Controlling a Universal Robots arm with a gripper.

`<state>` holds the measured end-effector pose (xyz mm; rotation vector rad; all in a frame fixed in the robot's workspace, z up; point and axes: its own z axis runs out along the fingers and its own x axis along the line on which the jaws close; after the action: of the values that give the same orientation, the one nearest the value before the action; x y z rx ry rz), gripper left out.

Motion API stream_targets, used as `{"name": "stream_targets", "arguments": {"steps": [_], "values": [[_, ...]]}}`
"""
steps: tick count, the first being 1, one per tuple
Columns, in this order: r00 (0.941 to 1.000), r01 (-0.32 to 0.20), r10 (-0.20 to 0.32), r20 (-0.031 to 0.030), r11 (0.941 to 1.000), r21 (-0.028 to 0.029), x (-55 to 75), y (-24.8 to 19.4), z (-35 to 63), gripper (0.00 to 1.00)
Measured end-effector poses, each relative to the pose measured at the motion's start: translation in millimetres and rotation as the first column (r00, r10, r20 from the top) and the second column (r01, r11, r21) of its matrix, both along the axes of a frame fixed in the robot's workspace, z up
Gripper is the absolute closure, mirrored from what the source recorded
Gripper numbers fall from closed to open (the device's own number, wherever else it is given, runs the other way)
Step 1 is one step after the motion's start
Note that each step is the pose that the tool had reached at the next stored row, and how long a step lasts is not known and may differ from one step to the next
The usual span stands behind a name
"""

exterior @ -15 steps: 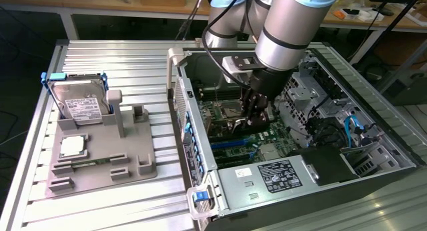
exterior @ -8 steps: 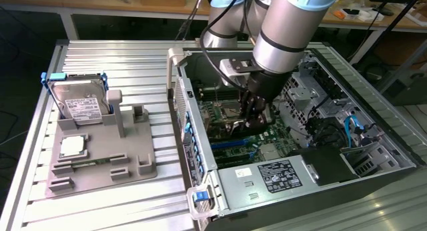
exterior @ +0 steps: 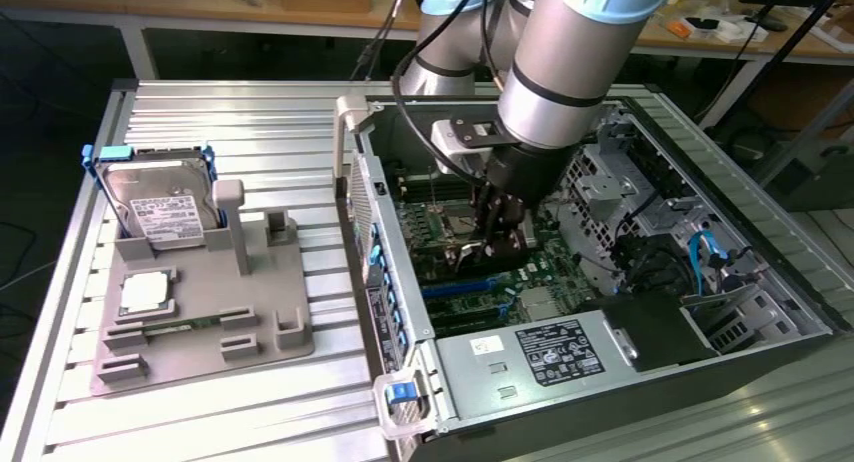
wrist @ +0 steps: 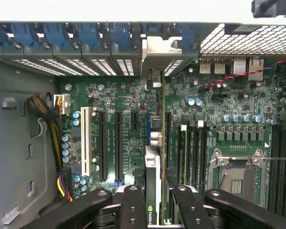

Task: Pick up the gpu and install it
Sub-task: 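Insert the gpu into the slot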

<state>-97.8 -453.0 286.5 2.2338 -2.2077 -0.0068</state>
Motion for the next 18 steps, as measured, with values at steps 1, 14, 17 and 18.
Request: {"name": "stream_targets", "arguments": {"steps": [1, 14, 17, 18], "values": [[1.0, 0.0, 0.0, 0.0, 1.0, 0.0, -0.1, -1.1, 0.0, 0.73], [1.0, 0.0, 0.0, 0.0, 1.0, 0.0002, -6.2, -6.3, -1.7, 0.73], [1.0, 0.0, 0.0, -0.0001, 1.0, 0.0006, -6.1, -6.3, -1.8, 0.73], [1.0, 0.0, 0.0, 0.0, 1.0, 0.0024, -5.0, -6.3, -2.1, 0.73]]}}
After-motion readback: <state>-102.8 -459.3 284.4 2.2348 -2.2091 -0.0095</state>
